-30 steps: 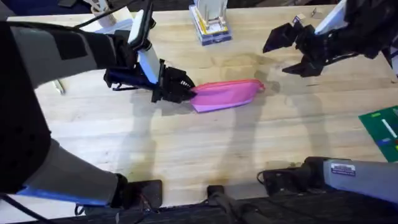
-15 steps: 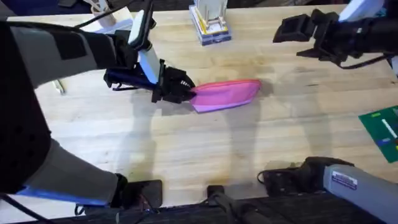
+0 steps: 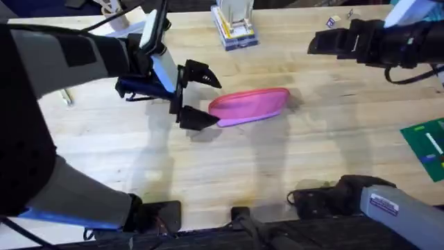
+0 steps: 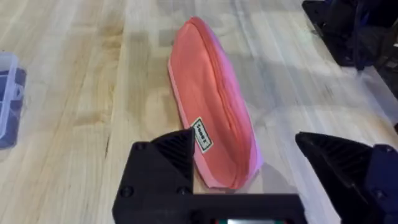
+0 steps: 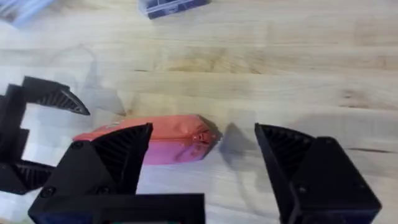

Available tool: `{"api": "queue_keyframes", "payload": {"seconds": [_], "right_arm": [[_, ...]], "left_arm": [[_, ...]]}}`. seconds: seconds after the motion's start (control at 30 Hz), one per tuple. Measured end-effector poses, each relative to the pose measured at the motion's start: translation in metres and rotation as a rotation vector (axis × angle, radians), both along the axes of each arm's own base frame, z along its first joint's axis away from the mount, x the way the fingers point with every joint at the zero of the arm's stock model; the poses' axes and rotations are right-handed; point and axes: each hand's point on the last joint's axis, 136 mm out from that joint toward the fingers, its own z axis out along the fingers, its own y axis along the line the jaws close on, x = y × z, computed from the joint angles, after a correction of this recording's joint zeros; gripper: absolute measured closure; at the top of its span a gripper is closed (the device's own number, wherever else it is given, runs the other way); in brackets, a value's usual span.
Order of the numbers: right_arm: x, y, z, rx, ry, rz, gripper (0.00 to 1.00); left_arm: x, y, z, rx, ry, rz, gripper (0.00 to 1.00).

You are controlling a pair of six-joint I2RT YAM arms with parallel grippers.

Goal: Unzip the bag, pick up the pens from the table one at a time and place them inside, then zip the bag closed.

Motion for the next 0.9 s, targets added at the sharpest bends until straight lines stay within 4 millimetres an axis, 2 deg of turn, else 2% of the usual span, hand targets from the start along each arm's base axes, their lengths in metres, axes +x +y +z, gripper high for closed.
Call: {"api": "queue_keyframes", "payload": {"seconds": [0.13,0.33,0.43,0.57,0.73,0.9], "right_arm": [[-0.002,0.004,-0.001,-0.051,-0.015,0.066,0.004],[-0.01,0.03,0.002,-0.14,-0.063,0.246,0.004],[-0.014,0.034,0.006,-0.164,-0.084,0.282,0.004],[-0.022,0.035,0.0,-0.167,-0.054,0.298,0.004],[-0.031,0.035,-0.006,-0.162,-0.01,0.309,0.004],[-0.031,0.035,-0.007,-0.164,-0.008,0.312,0.005]], "left_arm": [[0.002,-0.001,0.002,-0.016,-0.012,0.0,0.006],[0.002,-0.001,0.006,-0.027,-0.006,0.003,0.006],[0.006,0.0,0.014,-0.021,-0.026,0.007,0.006],[0.014,0.004,0.034,0.027,-0.1,0.029,0.006],[0.022,0.011,0.07,0.112,-0.193,0.098,0.006],[0.022,0.023,0.101,0.202,-0.265,0.205,0.006]]}}
